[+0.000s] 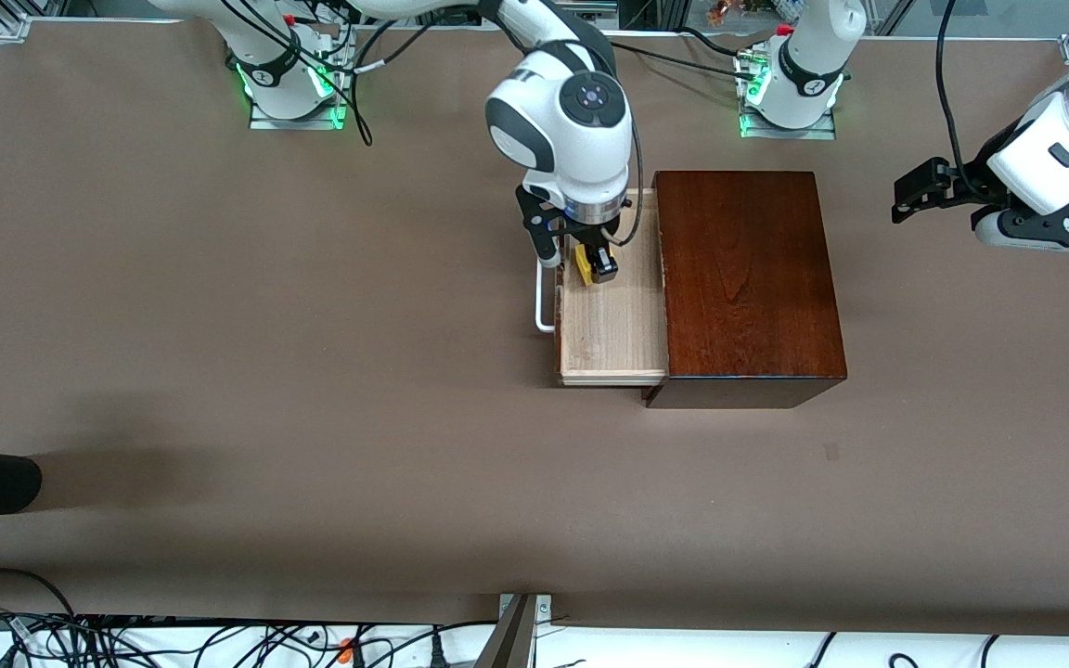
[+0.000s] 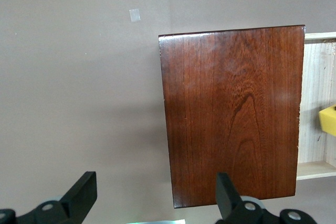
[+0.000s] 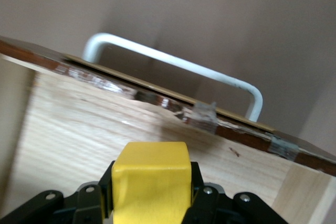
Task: Open drawer, take yellow block, close drawer
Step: 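Lift the yellow cube out and carry it beside the box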
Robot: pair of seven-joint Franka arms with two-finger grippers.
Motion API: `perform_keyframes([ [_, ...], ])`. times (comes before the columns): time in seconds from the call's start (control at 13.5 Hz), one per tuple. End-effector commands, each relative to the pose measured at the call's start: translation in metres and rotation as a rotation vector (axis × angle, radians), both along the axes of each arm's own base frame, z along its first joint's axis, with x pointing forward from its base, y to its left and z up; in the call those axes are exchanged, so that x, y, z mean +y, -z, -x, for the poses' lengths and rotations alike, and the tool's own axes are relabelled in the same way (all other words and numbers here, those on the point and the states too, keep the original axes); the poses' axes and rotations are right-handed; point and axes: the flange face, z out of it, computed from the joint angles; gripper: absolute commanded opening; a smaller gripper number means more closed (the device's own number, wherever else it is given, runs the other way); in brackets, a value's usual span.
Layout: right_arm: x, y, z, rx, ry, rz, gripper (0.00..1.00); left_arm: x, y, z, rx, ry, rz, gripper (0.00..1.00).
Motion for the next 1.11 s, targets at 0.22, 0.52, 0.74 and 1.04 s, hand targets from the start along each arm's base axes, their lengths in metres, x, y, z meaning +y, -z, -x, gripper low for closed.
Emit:
perform_keyframes([
  [0.22, -0.071, -0.065, -0.046, 0.021, -0.143, 0.036, 0.34, 0.001, -0.005, -0.002, 0.001, 0.025, -0.018, 1.0],
  [0.52, -0.143, -0.085, -0.095, 0.057, -0.278, 0.019, 0.34, 0.002, -0.005, -0.002, -0.002, 0.035, -0.06, 1.0],
  [0.74, -0.194, -0.078, -0.125, 0.099, -0.42, 0.042, 0.35, 0.003, -0.005, -0.002, -0.002, 0.034, -0.06, 1.0],
  [1.04, -0.277, -0.055, -0.164, 0.142, -0.579, 0.055, 0.35, 0.001, -0.005, -0.002, -0.004, 0.037, -0.059, 1.0],
])
